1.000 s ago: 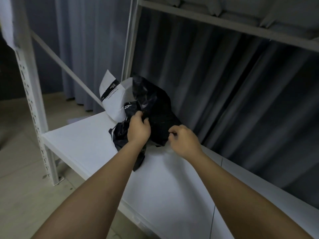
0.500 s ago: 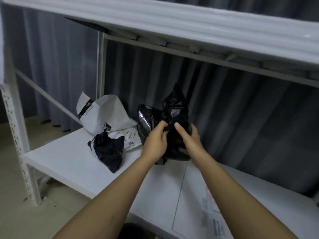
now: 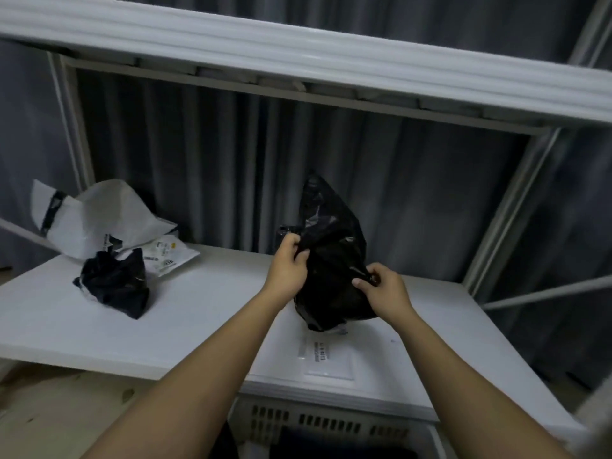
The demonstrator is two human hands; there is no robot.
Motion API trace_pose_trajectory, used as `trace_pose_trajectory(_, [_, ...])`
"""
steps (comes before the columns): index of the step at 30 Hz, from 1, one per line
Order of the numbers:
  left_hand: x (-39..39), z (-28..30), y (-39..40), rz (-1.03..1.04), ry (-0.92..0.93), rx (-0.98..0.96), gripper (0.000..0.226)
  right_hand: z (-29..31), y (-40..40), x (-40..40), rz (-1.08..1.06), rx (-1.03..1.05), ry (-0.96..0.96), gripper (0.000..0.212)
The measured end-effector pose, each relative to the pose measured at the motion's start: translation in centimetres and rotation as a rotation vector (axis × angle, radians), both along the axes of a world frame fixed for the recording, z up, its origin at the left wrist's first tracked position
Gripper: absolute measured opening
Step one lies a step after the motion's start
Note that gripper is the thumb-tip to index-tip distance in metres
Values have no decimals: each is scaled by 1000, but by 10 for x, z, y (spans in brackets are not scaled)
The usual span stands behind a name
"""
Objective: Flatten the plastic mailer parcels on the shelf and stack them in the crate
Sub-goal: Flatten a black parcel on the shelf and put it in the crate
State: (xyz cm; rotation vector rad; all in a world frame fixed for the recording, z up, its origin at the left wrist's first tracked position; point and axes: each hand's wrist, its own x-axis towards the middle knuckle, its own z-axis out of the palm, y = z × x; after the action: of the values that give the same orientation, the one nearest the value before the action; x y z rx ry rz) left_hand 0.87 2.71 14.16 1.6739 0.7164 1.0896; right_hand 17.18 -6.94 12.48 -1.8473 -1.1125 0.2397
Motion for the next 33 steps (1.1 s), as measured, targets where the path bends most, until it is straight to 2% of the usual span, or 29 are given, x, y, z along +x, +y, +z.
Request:
trace_pose_trajectory(2, [9, -2, -11, -20, 25, -26, 1, 0, -18, 12, -32, 25, -72, 11])
trace_pose_trajectory(6, [20, -6, -23, 2, 101, -31, 15, 1, -44, 32, -86, 42, -335, 14])
trace_pose_trajectory(11, [38, -13, -30, 27, 170, 3, 53, -4, -64, 56, -166, 37, -798, 22])
trace_pose_trajectory(14, [47, -20, -35, 24, 249, 50, 63, -13, -74, 71, -233, 48, -916, 28])
trace_pose_trajectory(17, [58, -30, -45, -14, 340, 91, 61, -43, -83, 91, -185, -61, -933, 33])
trace_pose_trajectory(20, [69, -46, -51, -65, 484, 87, 63, -84, -95, 104, -10, -491, -874, 27])
trace_pose_trajectory(23, [79, -62, -55, -126, 655, 94, 68, -118, -106, 107, 87, -680, -716, 27])
trace_pose_trajectory(27, [94, -79, -55, -157, 872, 204, 65, -127, -112, 106, 26, -456, -600, 21])
trace_pose_trajectory(30, [109, -84, -53, -152, 914, 240, 56, -114, -109, 111, -68, -245, -580, 14])
trace_pose_trajectory(32, [119, -85, -52, -145, 922, 251, 55, -105, -104, 116, -136, -168, -565, 19])
trace_pose_trajectory(33, [123, -86, -51, -141, 931, 253, 55, -102, -101, 118, -144, -209, -552, 28])
